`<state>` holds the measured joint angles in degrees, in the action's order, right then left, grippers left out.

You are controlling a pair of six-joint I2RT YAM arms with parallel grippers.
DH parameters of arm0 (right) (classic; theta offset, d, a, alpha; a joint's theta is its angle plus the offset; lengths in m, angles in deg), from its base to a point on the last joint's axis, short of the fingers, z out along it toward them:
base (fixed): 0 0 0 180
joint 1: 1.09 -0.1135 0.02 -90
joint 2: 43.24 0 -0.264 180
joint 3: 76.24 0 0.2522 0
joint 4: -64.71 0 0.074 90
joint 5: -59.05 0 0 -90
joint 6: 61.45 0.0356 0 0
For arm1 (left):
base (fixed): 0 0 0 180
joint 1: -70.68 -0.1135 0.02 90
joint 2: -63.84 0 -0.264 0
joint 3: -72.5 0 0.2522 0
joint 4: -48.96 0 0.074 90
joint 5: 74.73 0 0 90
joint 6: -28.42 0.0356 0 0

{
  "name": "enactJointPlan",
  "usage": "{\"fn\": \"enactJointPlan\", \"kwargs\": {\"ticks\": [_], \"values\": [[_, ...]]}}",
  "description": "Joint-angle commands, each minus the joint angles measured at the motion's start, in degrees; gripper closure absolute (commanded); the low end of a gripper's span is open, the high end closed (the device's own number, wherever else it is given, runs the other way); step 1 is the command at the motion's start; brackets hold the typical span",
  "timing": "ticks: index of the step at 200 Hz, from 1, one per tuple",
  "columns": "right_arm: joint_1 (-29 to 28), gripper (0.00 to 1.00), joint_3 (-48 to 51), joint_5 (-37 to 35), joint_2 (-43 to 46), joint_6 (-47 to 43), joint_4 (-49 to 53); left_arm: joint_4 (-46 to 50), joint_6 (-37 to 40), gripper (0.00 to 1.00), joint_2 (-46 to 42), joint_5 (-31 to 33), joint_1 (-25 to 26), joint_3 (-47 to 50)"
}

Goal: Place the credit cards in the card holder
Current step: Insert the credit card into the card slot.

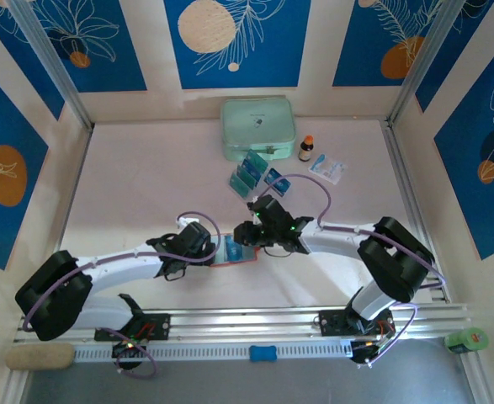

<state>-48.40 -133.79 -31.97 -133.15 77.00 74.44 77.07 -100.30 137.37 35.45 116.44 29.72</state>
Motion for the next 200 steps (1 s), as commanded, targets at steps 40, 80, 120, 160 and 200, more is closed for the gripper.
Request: {"fn": "enactJointPlan", "kwargs": {"ticks": [40, 80, 120, 160, 200], "values": [[-0.03, 0.88, -4.37, 1.94, -7.06, -2.83, 5.32, 0.16, -0.33, 0.02, -0.06, 1.21, -0.32, 0.63], [-1.74, 0.91, -7.14, 3.41, -11.41, -2.64, 5.65, 0.08, -0.26, 0.02, 0.02, 1.20, -0.33, 0.54], [-3.60, 0.94, -10.71, 4.08, -13.29, -2.96, 7.22, 0.20, -0.31, 0.02, -0.05, 1.16, -0.34, 0.45], [-2.93, 0.94, -11.28, 3.36, -9.00, -3.76, 9.73, 2.47, -0.24, 0.01, -2.58, 2.06, -0.38, -0.77], [-1.58, 0.94, -9.86, 1.49, -5.02, -3.71, 11.81, 6.38, -1.51, 0.00, -6.25, 5.09, -0.46, -1.40]]}}
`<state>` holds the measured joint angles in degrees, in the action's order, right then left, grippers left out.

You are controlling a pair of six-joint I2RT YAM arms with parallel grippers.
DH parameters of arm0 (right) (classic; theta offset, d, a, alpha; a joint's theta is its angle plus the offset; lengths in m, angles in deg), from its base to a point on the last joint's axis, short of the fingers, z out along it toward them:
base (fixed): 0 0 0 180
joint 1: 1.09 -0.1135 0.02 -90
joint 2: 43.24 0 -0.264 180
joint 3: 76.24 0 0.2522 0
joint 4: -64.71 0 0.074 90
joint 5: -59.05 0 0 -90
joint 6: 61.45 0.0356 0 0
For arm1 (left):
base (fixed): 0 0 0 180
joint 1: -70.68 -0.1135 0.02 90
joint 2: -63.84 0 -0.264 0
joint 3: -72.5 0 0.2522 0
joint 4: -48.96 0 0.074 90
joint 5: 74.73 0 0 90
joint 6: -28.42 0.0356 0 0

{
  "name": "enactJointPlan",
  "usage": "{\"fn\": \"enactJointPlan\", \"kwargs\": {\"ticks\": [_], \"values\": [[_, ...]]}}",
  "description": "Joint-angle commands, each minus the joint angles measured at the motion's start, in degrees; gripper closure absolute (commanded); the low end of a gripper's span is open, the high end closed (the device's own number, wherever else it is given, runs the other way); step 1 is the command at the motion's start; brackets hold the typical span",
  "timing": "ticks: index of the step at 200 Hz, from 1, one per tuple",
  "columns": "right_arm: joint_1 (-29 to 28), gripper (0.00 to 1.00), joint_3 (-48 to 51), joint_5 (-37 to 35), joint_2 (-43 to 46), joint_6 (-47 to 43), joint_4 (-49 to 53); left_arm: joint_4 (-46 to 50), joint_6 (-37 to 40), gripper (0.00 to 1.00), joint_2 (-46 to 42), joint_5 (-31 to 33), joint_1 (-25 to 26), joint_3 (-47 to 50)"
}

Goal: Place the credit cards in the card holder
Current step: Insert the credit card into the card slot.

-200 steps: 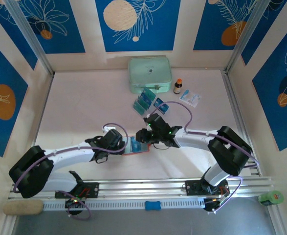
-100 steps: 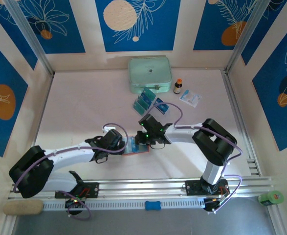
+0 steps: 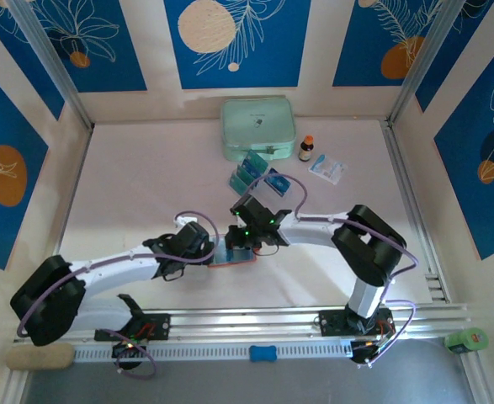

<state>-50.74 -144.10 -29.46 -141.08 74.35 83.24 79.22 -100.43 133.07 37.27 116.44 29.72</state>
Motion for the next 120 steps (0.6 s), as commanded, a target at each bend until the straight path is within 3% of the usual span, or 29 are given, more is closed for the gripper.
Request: {"fn": "enactJointPlan", "kwargs": {"ticks": [1, 120], "values": [[0.77, 0.94, 0.47, -1.09, 2.96, -1.06, 3.02, 4.29, -1.43, 0.00, -1.97, 3.29, -0.47, -1.40], [-1.28, 0.95, -1.75, -3.25, -3.61, -1.33, 7.09, 4.37, -3.08, 0.00, 4.67, 3.16, -0.41, -0.78]]}}
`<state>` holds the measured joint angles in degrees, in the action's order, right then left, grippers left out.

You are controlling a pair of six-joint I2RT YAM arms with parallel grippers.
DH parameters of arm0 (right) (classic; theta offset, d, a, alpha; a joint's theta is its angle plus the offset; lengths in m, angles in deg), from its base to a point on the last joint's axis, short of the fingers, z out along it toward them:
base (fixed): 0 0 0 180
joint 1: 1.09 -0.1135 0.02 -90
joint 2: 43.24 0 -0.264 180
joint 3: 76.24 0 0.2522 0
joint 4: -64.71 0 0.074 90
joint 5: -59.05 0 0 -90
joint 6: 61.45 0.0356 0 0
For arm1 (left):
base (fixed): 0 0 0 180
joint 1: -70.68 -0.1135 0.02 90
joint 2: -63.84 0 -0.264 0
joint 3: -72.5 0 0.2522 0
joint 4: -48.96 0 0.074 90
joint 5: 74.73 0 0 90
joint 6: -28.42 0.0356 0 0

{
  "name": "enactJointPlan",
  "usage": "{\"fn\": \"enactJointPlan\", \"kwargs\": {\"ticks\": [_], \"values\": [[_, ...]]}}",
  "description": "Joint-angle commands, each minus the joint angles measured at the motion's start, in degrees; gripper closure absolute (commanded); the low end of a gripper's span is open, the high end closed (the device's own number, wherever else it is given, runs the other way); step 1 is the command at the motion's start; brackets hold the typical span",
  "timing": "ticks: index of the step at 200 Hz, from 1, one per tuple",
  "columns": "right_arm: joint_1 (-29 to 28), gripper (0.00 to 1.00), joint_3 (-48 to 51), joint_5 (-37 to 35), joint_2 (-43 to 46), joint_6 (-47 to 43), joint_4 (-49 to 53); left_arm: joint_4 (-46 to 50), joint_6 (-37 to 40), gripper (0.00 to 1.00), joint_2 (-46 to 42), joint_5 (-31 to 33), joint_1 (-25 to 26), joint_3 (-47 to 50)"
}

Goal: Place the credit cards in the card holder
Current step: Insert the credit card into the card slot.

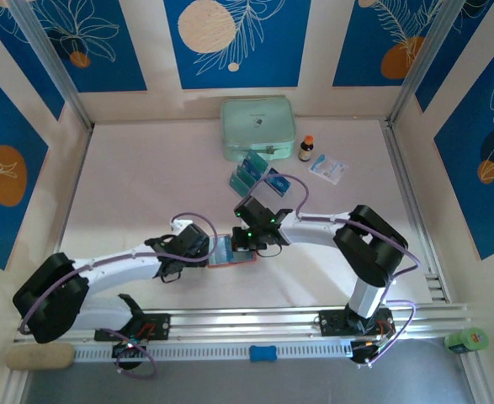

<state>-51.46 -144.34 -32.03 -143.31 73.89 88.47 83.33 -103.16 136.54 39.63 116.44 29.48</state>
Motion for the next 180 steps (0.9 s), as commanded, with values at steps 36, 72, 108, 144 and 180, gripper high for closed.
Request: {"fn": "enactJointPlan", "kwargs": {"ticks": [36, 72, 108, 144, 180], "values": [[-0.98, 0.96, -2.47, -0.24, -2.82, -1.00, 2.17, -1.23, -0.17, 0.00, 2.59, 0.25, -0.41, -0.54], [-1.96, 0.96, -3.63, 0.05, -3.38, -0.86, 2.48, -2.01, 0.24, 0.00, 3.23, -0.19, -0.41, -0.45], [-3.08, 0.96, -5.12, 0.12, -4.07, -0.75, 3.05, -2.31, 0.36, 0.00, 3.07, -0.42, -0.45, -0.36], [-3.68, 0.97, -6.42, 1.04, -5.04, -0.62, 3.10, -2.23, 0.45, 0.00, 2.38, -0.61, -0.48, -0.49], [-2.79, 0.97, -6.48, 0.49, -3.46, -1.14, 4.06, -0.36, 0.36, 0.00, -0.10, 0.38, -0.41, -1.04]]}}
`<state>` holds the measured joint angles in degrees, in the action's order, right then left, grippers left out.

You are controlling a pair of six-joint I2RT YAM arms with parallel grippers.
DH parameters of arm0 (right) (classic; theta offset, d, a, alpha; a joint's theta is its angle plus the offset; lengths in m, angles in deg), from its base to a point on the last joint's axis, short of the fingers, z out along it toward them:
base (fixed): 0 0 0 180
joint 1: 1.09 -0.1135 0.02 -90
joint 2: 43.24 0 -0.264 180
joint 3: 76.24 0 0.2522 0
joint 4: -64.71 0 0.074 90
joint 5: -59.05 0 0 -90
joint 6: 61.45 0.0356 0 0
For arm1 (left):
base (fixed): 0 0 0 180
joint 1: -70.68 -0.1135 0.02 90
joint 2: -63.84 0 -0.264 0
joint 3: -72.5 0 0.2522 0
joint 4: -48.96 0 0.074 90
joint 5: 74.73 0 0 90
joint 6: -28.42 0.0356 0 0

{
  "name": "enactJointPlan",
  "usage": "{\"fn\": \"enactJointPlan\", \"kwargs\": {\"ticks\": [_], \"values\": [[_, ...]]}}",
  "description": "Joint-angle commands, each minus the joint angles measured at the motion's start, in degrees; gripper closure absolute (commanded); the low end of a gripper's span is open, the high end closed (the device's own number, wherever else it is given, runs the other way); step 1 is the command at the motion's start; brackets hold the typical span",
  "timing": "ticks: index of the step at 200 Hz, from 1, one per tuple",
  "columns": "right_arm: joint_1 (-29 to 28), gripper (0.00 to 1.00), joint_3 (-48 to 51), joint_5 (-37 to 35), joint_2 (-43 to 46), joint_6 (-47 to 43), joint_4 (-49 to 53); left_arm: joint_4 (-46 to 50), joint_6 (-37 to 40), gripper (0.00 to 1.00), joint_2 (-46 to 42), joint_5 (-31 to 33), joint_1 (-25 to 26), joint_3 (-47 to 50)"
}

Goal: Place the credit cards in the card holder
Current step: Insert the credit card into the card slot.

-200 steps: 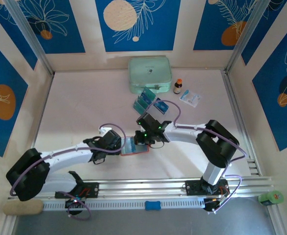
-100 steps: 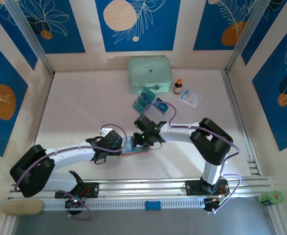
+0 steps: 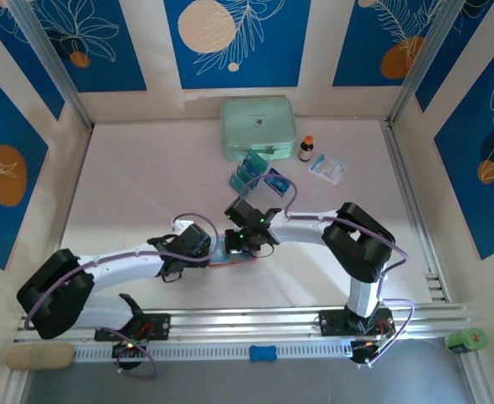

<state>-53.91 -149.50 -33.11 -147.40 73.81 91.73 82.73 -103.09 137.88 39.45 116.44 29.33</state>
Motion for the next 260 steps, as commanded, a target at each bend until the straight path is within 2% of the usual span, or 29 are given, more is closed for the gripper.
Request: {"fn": "enactJointPlan", "kwargs": {"ticks": [1, 61, 168, 260], "values": [[-0.35, 0.97, -1.28, 1.51, 0.71, -1.10, 0.85, 0.26, 0.25, 0.00, -1.48, 0.58, -0.45, -0.90], [2.72, 0.97, -0.41, 0.57, 5.10, -2.45, 2.29, 3.64, -1.55, 0.00, -5.51, 3.10, -0.53, -0.56], [3.42, 0.97, -4.82, 1.93, 0.07, -2.80, 1.51, 1.38, -1.77, 0.00, 0.40, 3.01, -1.11, -0.64], [3.25, 0.97, -5.17, 2.15, -2.58, -2.55, 1.16, 0.15, -0.94, 0.00, 1.10, 2.37, -1.27, -0.43]]}}
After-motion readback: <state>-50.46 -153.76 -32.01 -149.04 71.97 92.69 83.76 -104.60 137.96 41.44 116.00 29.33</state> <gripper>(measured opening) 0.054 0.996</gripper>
